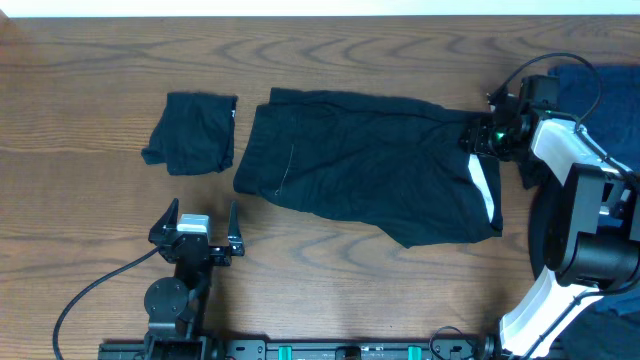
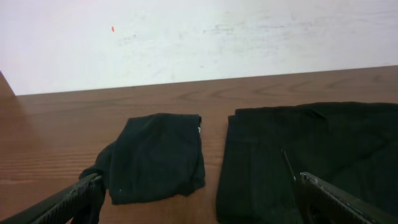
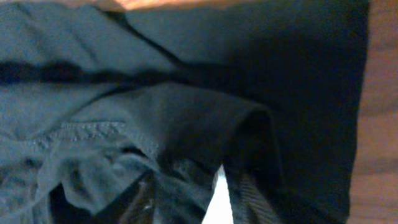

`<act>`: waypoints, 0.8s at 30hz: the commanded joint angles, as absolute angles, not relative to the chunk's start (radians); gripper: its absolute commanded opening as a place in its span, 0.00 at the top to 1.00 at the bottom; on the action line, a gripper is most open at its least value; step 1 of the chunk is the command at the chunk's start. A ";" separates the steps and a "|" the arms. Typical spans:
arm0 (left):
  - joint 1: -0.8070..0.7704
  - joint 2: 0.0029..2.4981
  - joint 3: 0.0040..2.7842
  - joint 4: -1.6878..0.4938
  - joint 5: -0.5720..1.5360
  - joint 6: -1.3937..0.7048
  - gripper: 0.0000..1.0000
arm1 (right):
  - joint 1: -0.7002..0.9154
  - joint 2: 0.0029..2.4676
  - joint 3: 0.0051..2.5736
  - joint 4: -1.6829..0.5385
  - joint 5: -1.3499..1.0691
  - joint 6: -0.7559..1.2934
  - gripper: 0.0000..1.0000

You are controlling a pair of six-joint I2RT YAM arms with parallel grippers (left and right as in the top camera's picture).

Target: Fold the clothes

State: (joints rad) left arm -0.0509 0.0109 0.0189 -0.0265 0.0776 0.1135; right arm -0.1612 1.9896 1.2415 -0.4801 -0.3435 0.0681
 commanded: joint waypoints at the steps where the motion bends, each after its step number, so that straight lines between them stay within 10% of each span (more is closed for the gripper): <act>1: -0.055 0.004 0.004 -0.063 0.088 0.131 0.02 | -0.156 1.997 1.237 -0.454 -0.373 0.104 0.70; 13: -0.055 0.004 0.004 -0.063 0.088 0.131 0.02 | -0.159 1.997 1.238 -0.384 -0.373 0.108 0.99; 24: -0.055 0.004 0.004 -0.063 0.088 0.131 0.02 | -0.205 1.959 1.262 -0.342 -0.393 0.110 0.99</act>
State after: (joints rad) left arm -0.0509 0.0109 0.0189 -0.0265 0.0776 0.1135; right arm -0.1814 1.9888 1.2411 -0.3534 -0.3817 0.1062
